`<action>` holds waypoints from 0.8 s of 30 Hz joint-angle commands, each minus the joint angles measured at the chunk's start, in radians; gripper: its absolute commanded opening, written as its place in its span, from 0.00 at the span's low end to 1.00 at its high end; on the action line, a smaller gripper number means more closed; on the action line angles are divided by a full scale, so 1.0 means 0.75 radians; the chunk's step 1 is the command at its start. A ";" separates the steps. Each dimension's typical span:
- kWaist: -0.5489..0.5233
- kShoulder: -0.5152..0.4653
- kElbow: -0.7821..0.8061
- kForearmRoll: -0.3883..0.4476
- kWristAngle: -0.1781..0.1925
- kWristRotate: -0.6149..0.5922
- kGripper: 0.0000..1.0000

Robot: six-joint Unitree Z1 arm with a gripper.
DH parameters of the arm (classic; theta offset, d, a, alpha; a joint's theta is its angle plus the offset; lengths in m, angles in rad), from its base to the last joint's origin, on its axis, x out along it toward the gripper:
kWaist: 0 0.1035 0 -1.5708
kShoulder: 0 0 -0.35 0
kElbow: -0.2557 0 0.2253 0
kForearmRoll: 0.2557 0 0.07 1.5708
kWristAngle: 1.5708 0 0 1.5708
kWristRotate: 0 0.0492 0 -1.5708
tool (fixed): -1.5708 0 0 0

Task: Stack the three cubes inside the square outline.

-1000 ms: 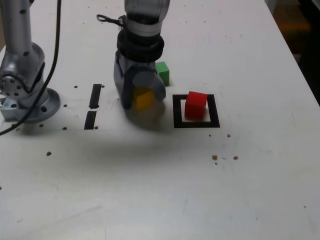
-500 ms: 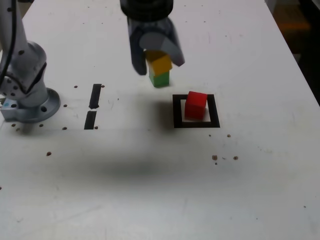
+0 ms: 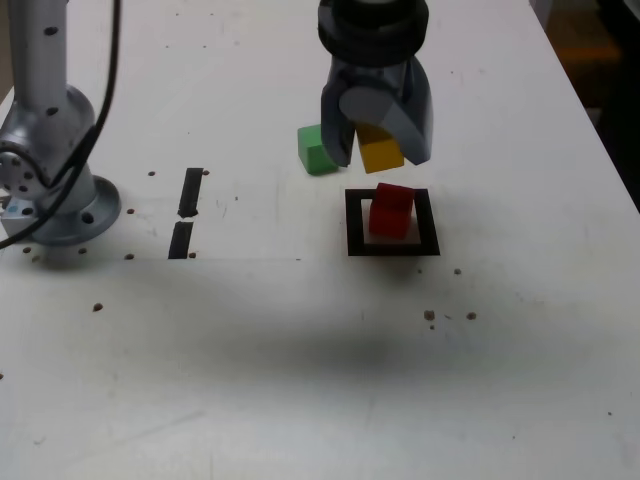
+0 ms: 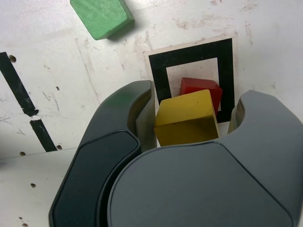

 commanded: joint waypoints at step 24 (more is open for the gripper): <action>-0.001 0.128 -0.050 0.005 -0.133 0.094 0.10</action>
